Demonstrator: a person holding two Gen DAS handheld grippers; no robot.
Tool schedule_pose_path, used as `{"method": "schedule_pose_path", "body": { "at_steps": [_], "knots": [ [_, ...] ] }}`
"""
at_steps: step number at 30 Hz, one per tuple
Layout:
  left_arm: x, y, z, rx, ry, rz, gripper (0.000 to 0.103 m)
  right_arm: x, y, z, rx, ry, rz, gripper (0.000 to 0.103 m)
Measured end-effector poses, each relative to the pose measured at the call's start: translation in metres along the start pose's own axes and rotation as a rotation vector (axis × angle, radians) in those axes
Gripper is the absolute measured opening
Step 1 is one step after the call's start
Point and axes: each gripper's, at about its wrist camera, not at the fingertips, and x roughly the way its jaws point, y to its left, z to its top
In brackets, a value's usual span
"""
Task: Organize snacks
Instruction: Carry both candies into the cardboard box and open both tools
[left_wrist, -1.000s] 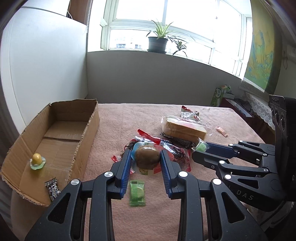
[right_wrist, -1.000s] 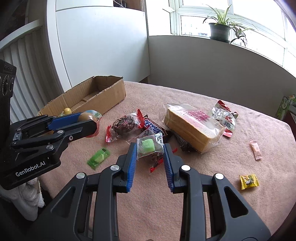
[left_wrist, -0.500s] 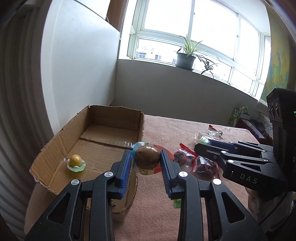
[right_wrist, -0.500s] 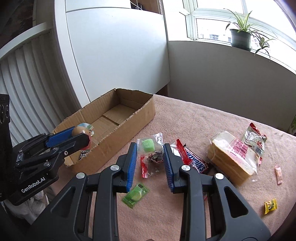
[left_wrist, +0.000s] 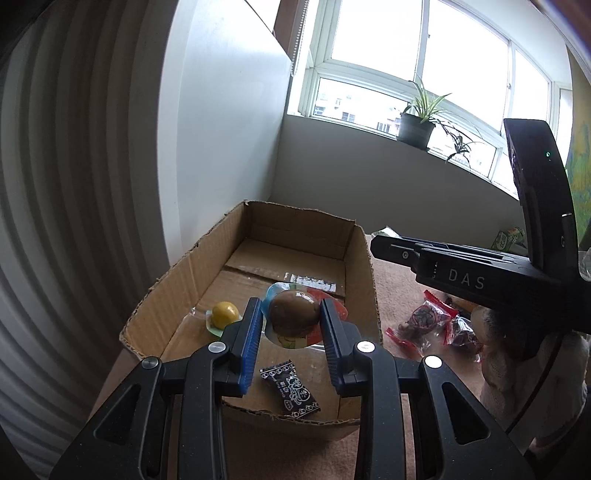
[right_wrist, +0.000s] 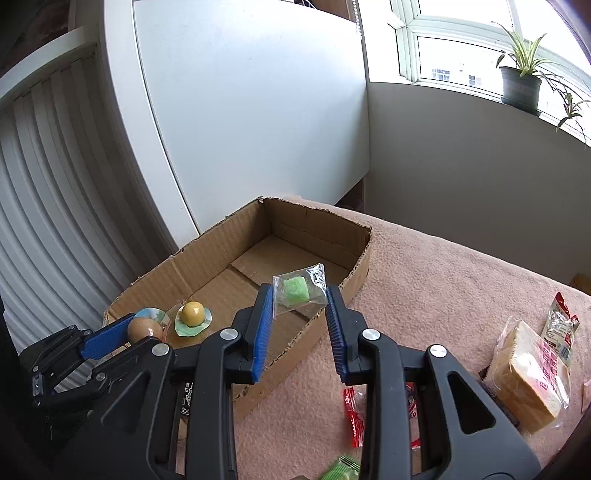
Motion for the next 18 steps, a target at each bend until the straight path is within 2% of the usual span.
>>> {"method": "schedule_pose_path", "body": {
  "at_steps": [9, 10, 11, 12, 13, 15, 16, 17, 18],
  "knots": [
    [0.009, 0.015, -0.002, -0.014, 0.022, 0.018, 0.030, 0.034, 0.012, 0.007, 0.001, 0.044, 0.024, 0.030],
    [0.010, 0.015, -0.002, -0.015, 0.023, 0.020, 0.031, 0.037, 0.013, 0.007, 0.000, 0.048, 0.025, 0.033],
    [0.010, 0.015, -0.002, -0.016, 0.025, 0.022, 0.031, 0.038, 0.014, 0.007, 0.001, 0.048, 0.024, 0.043],
    [0.010, 0.017, -0.002, -0.018, 0.027, 0.021, 0.031, 0.038, 0.014, 0.007, 0.002, 0.044, 0.023, 0.059],
    [0.011, 0.018, -0.002, -0.021, 0.030, 0.019, 0.032, 0.038, 0.015, 0.007, 0.001, 0.037, 0.024, 0.065],
    [0.009, 0.020, -0.002, -0.029, 0.026, 0.020, 0.036, 0.037, 0.017, 0.007, -0.004, 0.031, 0.022, 0.068],
    [0.008, 0.020, -0.002, -0.034, 0.022, 0.024, 0.049, 0.036, 0.018, 0.007, -0.004, 0.029, 0.020, 0.068],
    [0.006, 0.022, -0.002, -0.040, 0.011, 0.026, 0.054, 0.035, 0.018, 0.008, -0.003, 0.028, 0.020, 0.068],
    [0.004, 0.023, -0.002, -0.044, 0.004, 0.028, 0.054, 0.034, 0.017, 0.008, -0.002, 0.027, 0.021, 0.068]
  ]
}}
